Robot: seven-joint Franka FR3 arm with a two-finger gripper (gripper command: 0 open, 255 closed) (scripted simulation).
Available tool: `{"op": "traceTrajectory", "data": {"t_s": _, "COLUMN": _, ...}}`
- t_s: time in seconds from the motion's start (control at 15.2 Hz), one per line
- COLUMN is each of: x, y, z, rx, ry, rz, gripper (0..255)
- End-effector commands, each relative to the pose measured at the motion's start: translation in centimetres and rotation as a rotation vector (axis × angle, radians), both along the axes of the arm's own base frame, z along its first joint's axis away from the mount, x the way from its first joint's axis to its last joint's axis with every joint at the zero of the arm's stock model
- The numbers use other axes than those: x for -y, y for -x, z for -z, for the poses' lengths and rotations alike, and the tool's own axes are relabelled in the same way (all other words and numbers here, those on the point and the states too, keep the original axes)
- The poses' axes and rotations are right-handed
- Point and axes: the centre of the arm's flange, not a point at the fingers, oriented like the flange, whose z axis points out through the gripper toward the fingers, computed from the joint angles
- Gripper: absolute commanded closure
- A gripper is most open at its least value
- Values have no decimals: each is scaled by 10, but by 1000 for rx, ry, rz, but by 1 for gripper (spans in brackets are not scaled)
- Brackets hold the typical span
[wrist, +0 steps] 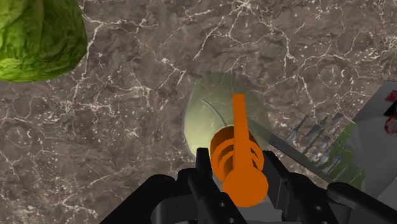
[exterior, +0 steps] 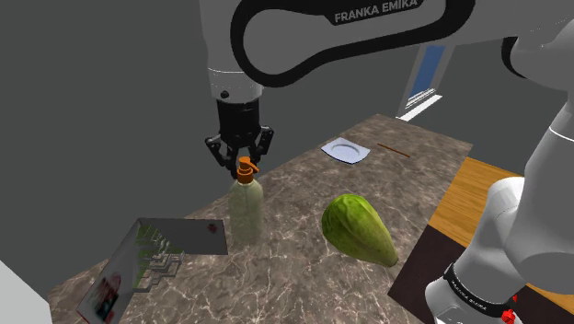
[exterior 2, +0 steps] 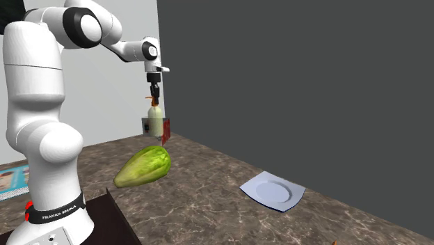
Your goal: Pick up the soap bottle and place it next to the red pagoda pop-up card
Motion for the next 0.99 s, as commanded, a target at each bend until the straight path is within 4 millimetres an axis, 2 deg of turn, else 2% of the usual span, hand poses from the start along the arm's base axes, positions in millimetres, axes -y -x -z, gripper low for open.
{"op": "traceTrajectory", "data": {"t_s": 0.0, "x": -1, "y": 1, "z": 11, "rx": 1, "ry": -1, "rz": 0, "gripper": 255}}
{"op": "traceTrajectory", "data": {"t_s": 0.92, "x": -1, "y": 1, "z": 85, "rx": 1, "ry": -1, "rz": 0, "gripper": 255}}
